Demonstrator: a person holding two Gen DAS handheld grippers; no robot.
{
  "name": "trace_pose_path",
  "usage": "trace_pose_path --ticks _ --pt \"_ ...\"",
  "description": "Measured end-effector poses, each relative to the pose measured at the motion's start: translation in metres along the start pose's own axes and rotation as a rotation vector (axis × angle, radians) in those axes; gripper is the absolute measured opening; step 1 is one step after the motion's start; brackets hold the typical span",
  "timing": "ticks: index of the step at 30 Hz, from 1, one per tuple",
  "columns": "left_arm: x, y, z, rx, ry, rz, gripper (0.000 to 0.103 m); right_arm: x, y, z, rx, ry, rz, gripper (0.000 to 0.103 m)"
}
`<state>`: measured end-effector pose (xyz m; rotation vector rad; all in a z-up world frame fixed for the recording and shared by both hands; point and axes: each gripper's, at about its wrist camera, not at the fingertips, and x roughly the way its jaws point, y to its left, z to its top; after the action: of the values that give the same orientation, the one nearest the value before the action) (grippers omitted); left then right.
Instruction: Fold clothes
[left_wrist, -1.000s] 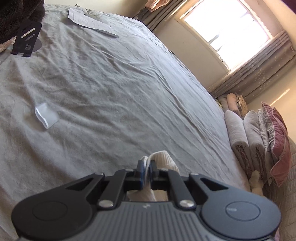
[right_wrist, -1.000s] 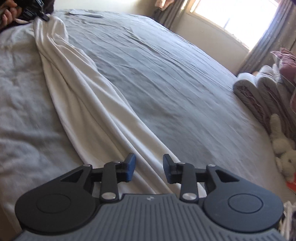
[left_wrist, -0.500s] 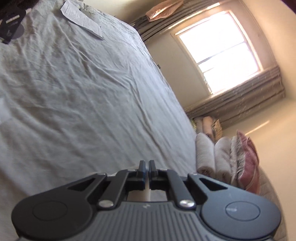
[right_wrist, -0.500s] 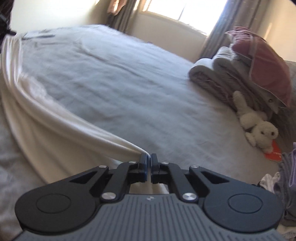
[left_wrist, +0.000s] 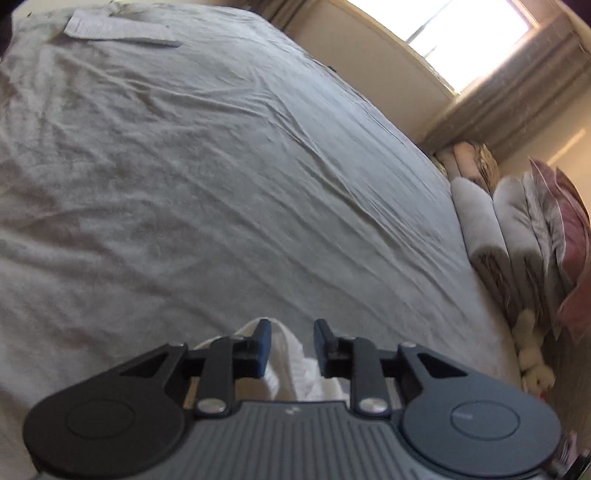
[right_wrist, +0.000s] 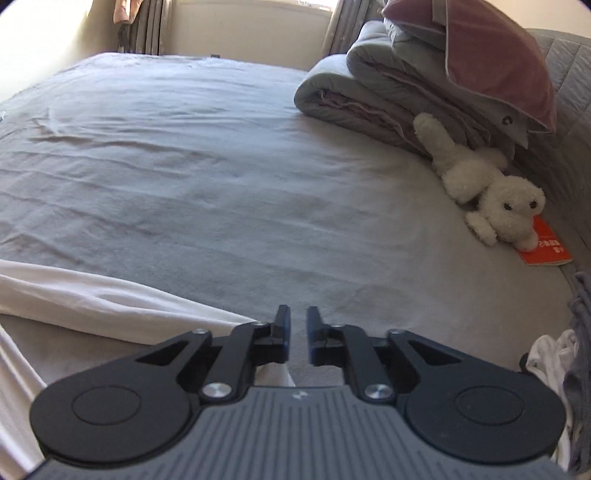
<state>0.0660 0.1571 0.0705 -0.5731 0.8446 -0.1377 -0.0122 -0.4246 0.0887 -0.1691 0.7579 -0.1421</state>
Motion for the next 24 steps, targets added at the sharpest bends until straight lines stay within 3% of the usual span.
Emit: trace_pose_path --ticks 1,2,5,11,15,16,17,18,21,24 --pt "-0.008 0.000 -0.006 0.037 -0.002 -0.004 0.032 -0.006 -0.004 -0.001 -0.003 -0.009 0.003 0.042" --pt "-0.012 -0.002 -0.010 0.063 0.006 -0.017 0.032 -0.010 -0.007 -0.005 -0.007 -0.009 0.023 0.044" --pt "-0.024 -0.007 -0.021 0.142 0.029 -0.056 0.036 -0.021 -0.015 -0.021 -0.036 0.024 0.109 0.044" --pt "-0.012 -0.028 -0.045 0.326 0.093 0.005 0.037 -0.048 0.006 -0.066 -0.160 0.069 0.242 0.044" --pt "-0.002 -0.039 -0.058 0.419 0.127 0.034 0.037 -0.045 0.029 -0.068 -0.241 0.057 0.285 0.044" --pt "0.003 -0.039 -0.060 0.420 0.129 0.063 0.033 -0.041 0.033 -0.066 -0.251 0.064 0.273 0.043" --pt "0.008 -0.040 -0.061 0.421 0.132 0.093 0.011 -0.036 0.035 -0.064 -0.256 0.072 0.262 0.043" --pt "0.010 -0.039 -0.060 0.407 0.123 0.097 0.002 -0.031 0.036 -0.062 -0.248 0.082 0.251 0.041" --pt "0.013 -0.035 -0.055 0.363 0.095 0.106 0.002 -0.023 0.033 -0.055 -0.223 0.080 0.184 0.000" --pt "-0.005 -0.031 -0.040 0.272 0.002 0.018 0.002 -0.027 0.022 -0.045 -0.188 0.025 0.071 0.000"
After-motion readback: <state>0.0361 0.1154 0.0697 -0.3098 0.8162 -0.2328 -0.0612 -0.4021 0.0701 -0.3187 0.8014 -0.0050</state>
